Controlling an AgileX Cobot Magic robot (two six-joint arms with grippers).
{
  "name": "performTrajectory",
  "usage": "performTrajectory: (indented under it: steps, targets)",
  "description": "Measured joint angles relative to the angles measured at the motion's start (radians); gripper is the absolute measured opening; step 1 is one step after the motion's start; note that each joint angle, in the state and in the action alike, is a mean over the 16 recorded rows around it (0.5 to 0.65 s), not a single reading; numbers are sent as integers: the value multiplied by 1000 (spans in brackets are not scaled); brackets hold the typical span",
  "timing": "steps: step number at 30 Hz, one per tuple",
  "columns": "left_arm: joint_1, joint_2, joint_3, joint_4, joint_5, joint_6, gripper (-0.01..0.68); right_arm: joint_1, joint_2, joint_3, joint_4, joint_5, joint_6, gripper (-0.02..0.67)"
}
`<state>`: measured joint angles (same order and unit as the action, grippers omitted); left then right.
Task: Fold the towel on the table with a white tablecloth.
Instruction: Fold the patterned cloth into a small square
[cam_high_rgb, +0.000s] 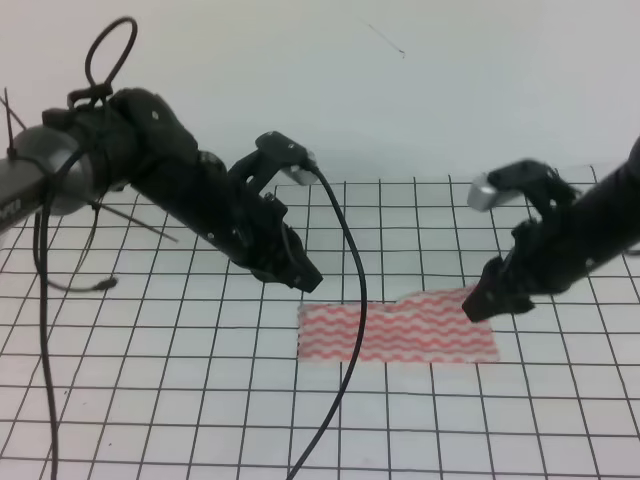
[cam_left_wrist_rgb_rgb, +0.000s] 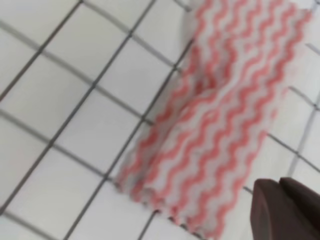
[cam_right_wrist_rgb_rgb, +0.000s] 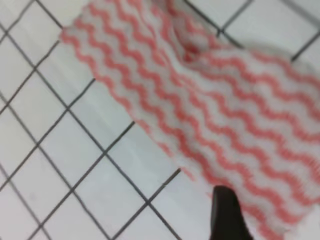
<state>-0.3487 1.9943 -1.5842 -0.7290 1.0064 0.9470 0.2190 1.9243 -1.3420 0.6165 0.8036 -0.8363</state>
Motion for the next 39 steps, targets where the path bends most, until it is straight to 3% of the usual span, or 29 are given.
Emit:
performTrajectory:
  steps: [7, 15, 39]
  targets:
    - [-1, -33, 80, -25, -87, 9, 1, -16, 13, 115, 46, -113, 143, 377]
    - [-1, -37, 94, -45, -102, 16, 1, -16, 62, 131, 60, -165, 259, 370]
    - [-1, -37, 94, -71, -95, 27, 1, -19, 108, 129, 176, -132, 177, 259]
